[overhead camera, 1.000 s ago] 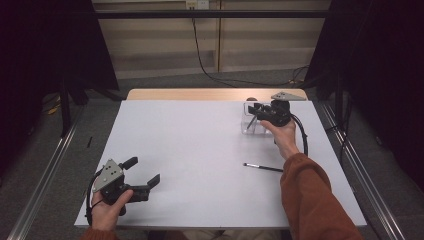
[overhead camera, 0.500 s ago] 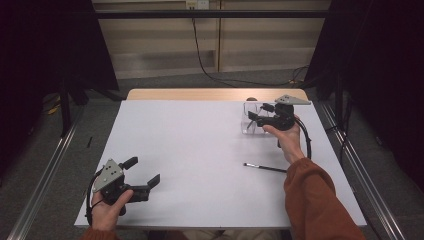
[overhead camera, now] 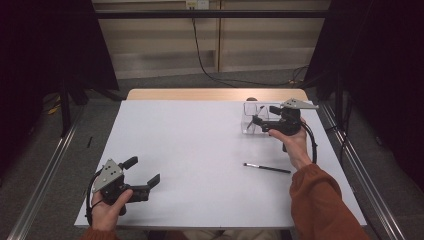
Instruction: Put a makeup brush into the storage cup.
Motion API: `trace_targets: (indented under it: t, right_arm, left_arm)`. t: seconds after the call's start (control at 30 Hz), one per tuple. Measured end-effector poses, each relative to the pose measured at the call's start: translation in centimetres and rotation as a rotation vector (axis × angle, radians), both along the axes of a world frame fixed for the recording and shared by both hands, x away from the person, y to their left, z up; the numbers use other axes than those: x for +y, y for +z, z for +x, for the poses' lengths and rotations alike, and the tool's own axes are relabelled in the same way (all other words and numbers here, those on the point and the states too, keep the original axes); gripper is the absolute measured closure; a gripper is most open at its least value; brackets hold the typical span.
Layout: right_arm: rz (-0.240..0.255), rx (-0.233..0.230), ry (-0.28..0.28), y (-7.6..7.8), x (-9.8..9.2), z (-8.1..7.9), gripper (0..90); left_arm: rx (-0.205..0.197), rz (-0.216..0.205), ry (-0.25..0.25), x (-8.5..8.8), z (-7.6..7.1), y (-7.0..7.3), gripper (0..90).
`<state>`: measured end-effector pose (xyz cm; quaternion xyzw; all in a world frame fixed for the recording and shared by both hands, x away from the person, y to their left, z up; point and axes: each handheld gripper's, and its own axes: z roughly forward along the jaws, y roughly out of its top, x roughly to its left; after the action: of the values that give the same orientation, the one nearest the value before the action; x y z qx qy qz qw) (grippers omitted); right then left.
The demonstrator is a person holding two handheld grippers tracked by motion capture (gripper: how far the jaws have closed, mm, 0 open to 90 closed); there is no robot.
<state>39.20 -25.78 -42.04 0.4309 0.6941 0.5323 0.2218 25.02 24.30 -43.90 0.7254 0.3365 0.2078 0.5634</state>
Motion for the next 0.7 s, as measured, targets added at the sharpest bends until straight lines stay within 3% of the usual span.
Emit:
trace_targets:
  t: [0.53, 0.7]
  right_arm:
    - [0.029, 0.001, 0.026, 0.1, -0.7, -2.4, 2.2]
    - [0.035, -0.022, 0.042, 0.4, -0.7, -3.6, 1.1]
  left_arm:
    - [-0.01, 0.005, -0.005, -0.1, -0.1, 0.1, 2.2]
    - [-0.013, 0.003, -0.005, -0.1, -0.1, 0.1, 2.2]
